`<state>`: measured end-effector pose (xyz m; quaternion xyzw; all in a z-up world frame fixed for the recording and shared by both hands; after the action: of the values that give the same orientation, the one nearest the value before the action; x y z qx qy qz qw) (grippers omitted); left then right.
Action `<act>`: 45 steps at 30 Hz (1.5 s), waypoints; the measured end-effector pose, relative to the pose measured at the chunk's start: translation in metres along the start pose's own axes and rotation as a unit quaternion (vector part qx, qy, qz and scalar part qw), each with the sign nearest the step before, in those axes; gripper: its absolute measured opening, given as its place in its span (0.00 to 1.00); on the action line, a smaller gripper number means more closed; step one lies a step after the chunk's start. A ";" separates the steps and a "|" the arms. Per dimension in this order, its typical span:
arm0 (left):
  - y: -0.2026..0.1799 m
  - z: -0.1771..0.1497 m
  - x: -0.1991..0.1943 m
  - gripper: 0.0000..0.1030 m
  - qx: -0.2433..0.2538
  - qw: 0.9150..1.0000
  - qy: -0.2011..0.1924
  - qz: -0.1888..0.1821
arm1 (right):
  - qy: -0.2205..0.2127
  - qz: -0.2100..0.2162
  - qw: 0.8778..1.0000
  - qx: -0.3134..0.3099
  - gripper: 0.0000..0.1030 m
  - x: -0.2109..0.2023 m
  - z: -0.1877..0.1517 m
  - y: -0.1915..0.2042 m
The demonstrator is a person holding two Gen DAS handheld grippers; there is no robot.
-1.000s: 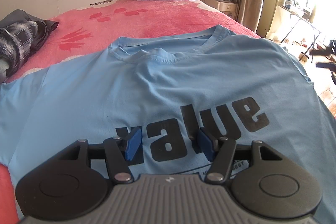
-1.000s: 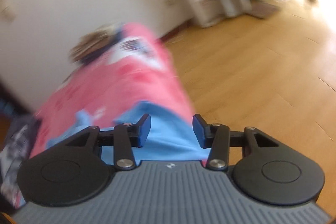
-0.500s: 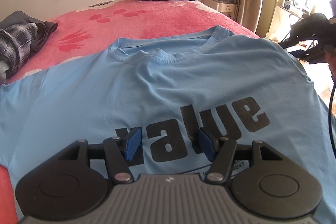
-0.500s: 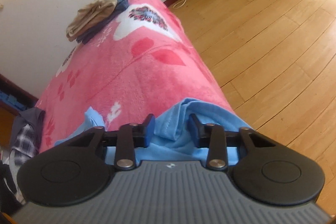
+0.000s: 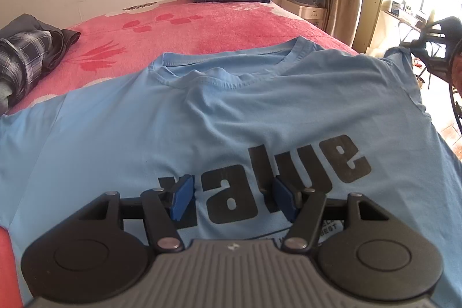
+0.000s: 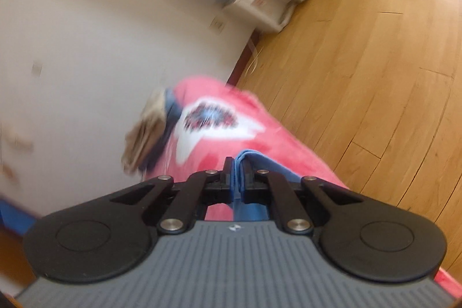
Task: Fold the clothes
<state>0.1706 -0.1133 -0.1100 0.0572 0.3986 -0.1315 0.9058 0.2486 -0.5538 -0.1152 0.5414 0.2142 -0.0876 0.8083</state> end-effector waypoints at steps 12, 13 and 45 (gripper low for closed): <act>0.002 -0.001 0.000 0.61 -0.003 1.000 -0.002 -0.004 | -0.068 0.007 0.986 0.152 0.02 0.007 0.009 -0.052; 0.003 -0.001 0.000 0.61 -0.003 1.000 -0.002 -0.004 | -0.066 0.005 0.987 0.147 0.03 0.009 0.010 -0.051; 0.006 0.000 0.004 0.63 -0.008 1.000 -0.010 -0.013 | 0.263 0.052 0.854 -0.445 0.35 0.082 -0.142 0.131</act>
<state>0.1748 -0.1086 -0.1124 0.0441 0.3914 -0.1404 0.9084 0.3355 -0.3646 -0.0871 0.1371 0.4063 0.2048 0.8799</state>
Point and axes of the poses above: each gripper's, at about its wrist camera, not at the fingertips, and x roughly the way its jaws point, y to its left, z to its top, the point moved 3 cm from there along x, roughly the way its jaws point
